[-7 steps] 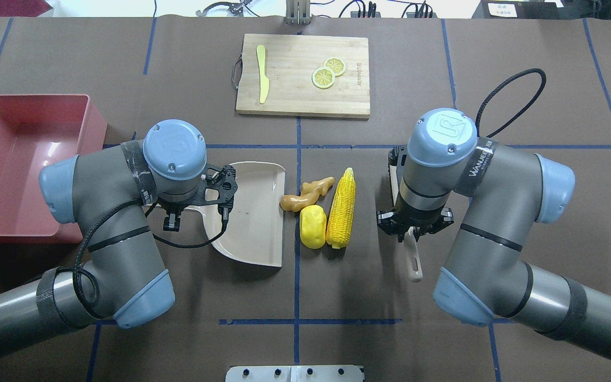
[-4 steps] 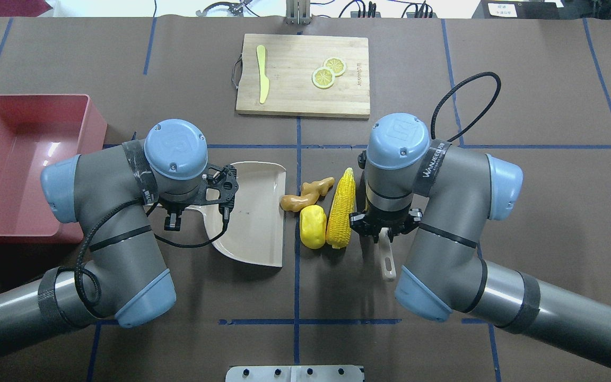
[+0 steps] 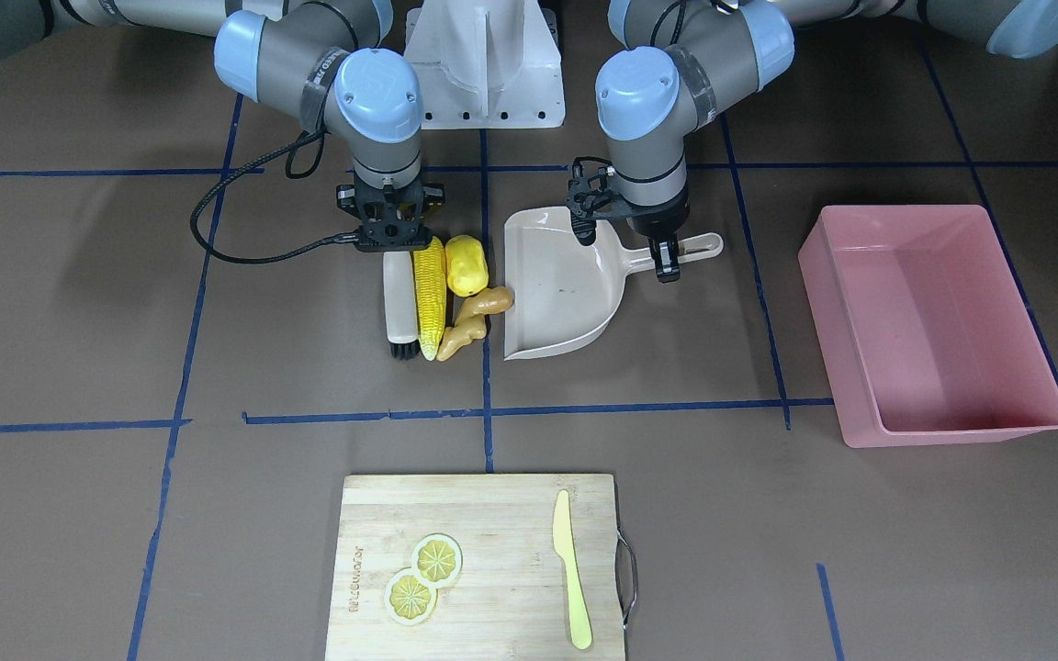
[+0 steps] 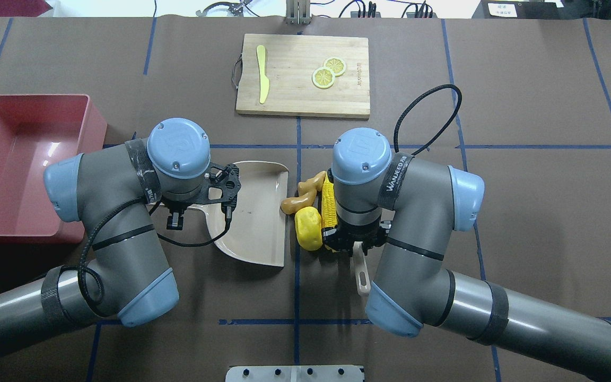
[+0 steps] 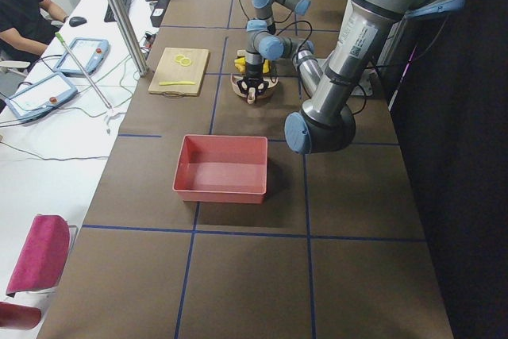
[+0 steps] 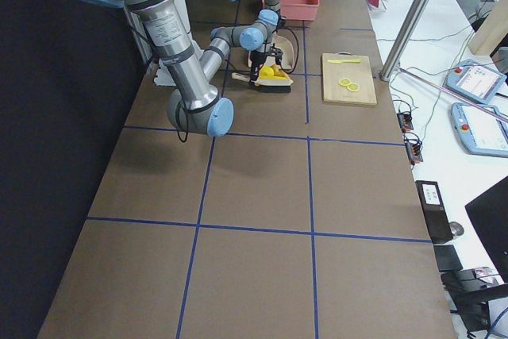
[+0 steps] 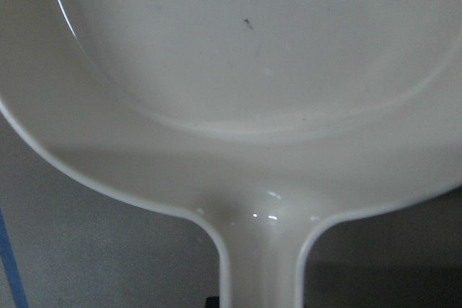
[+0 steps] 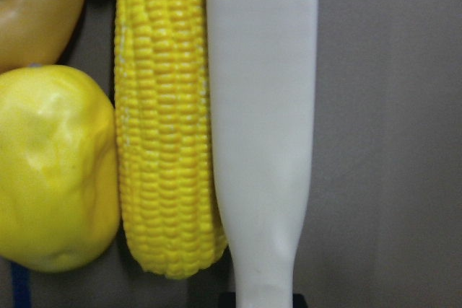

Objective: Sweep and dump trash into bin
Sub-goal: 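Sweep the corn, potato and ginger into the dustpan with the brush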

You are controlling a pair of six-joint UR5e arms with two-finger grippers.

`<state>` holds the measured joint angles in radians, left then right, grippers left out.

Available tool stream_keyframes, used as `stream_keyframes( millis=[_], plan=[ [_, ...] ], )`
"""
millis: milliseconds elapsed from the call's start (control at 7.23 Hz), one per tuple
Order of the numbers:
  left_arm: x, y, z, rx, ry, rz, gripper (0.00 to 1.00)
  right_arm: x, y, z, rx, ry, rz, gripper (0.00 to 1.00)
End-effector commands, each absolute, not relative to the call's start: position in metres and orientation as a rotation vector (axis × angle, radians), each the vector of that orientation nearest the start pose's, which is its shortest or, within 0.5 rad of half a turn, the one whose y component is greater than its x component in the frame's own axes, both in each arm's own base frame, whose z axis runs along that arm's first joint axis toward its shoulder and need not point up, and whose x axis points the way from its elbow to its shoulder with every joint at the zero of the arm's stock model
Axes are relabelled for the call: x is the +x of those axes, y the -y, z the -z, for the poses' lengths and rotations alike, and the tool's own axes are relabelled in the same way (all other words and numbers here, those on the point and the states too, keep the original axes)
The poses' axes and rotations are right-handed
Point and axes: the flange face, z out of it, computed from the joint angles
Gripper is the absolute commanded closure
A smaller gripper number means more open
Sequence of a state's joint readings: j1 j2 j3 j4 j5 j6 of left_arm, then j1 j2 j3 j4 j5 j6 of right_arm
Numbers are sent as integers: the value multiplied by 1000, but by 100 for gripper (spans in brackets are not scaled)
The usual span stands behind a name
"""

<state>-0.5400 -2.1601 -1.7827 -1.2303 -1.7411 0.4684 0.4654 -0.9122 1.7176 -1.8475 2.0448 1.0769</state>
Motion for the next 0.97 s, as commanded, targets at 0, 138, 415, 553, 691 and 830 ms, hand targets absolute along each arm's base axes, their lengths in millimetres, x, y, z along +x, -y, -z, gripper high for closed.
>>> stream_keyframes(
  millis=[0,138,415,553,691,830],
  plan=[
    [493,431,-276,436,-318,-1505,100,-573,360,-222,-155,683,188,100],
    [494,432,-276,433,-319,-1499,100,-584,364,-206,-151,691,192,100],
    [496,431,-277,430,-319,-1501,99,-590,368,-188,-139,709,196,100],
    [496,431,-277,430,-320,-1499,99,-593,369,-176,-130,721,200,100],
    [497,430,-274,434,-322,-1498,98,-601,373,-165,-125,730,203,100],
    [497,430,-272,437,-323,-1498,98,-620,382,-166,-119,744,201,100]
  ],
)
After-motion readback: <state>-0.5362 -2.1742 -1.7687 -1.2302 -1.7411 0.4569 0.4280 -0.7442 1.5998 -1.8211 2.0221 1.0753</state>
